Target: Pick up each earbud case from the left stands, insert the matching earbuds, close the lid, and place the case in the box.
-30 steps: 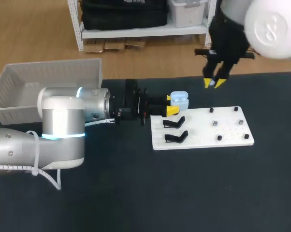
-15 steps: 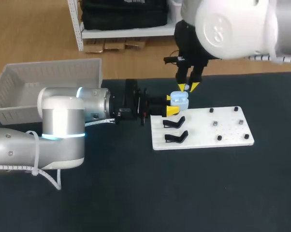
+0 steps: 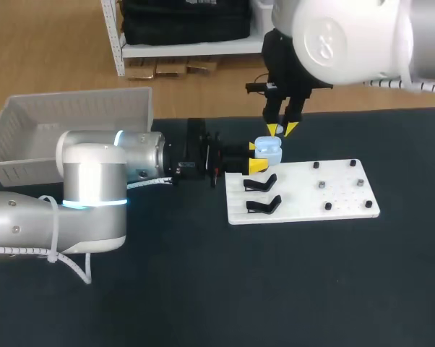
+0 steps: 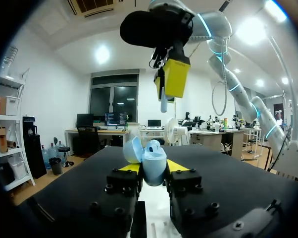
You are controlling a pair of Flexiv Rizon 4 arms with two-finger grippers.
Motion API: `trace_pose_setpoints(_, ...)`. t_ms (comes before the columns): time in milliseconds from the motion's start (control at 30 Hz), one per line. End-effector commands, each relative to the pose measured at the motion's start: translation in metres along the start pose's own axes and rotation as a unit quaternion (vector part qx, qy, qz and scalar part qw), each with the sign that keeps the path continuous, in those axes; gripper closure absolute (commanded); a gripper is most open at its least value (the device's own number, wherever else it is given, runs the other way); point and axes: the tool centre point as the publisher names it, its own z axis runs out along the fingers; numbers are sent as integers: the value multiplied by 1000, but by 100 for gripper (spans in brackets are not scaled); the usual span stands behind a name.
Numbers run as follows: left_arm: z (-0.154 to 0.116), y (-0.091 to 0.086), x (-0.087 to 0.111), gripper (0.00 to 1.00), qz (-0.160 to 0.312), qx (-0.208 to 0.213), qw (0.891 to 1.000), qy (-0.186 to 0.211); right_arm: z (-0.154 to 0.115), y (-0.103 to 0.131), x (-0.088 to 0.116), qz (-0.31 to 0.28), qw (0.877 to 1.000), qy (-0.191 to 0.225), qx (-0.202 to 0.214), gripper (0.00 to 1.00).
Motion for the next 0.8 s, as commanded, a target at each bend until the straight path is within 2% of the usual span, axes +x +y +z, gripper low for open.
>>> trace_pose_setpoints(33,0,0,1,100,1,-2,1000,-2,-1,14,-3,-47,998,-1,29,100)
trace_pose_setpoints(233,0,0,1,100,1,-2,1000,-2,9,25,-4,-105,993,15,57,100)
trace_pose_setpoints(533,0,0,1,100,1,-2,1000,-2,17,15,-12,-106,993,26,53,100)
trace_pose_setpoints(800,0,0,1,100,1,-2,1000,-2,25,14,-7,-108,993,29,48,100)
